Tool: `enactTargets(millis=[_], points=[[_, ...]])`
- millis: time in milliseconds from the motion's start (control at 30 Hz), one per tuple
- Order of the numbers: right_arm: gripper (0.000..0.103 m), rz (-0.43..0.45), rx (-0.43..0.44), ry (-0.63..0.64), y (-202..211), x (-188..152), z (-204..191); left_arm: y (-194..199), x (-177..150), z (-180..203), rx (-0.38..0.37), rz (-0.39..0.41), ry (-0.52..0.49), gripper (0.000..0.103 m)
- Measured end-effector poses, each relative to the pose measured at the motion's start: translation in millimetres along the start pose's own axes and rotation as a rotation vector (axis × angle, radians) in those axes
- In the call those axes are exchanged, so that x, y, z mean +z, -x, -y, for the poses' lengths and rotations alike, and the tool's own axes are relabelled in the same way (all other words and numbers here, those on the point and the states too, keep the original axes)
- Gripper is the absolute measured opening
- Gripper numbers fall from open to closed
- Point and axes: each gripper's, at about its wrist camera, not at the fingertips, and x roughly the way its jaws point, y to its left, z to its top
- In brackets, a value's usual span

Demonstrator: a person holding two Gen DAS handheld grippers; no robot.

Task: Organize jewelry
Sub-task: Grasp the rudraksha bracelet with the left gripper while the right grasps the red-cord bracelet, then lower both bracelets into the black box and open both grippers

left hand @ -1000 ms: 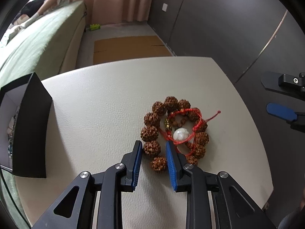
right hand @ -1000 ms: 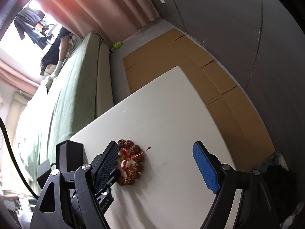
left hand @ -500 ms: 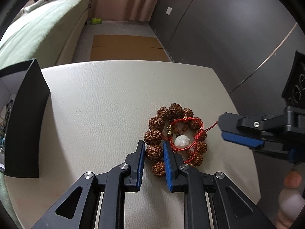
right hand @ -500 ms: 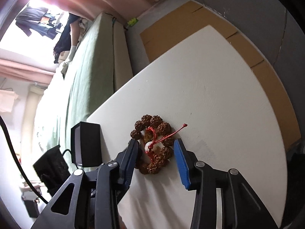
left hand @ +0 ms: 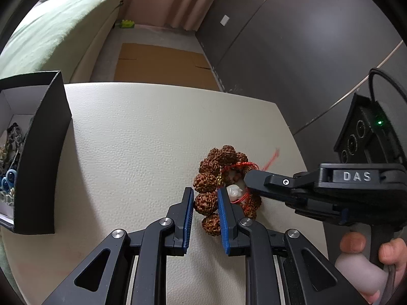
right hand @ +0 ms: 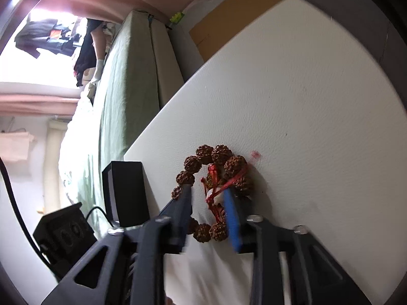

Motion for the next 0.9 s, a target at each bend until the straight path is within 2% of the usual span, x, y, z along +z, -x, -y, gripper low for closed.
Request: enactTargets(millis=[33,200,400,633,900], points=[[0.008,0.000,0.013,-0.019,-2.3,0.7,2.8,0.2,0.0,0.0,0.002,0.001,-0.001,0.020],[0.007,0.075,0.085,-0.029,15.8,3.9,0.3,7.7,-0.4,-2.5,0.004,0.020,0.003,0.020],[0.007,0.146,0.130,0.002,46.0,1.7,-10.2,28.6,0.9,-3.5,-0.046,0.061,0.017,0.020],[0.007,0.186,0.154,0.009,64.4,3.1,-11.3,58.8,5.7,3.8,-0.037,0.143,-0.019,0.019],[0.007,0.184,0.177,0.051,63.9,1.4,-18.9,87.4,7.9,-1.0,-0.054,0.202,-0.006,0.019]])
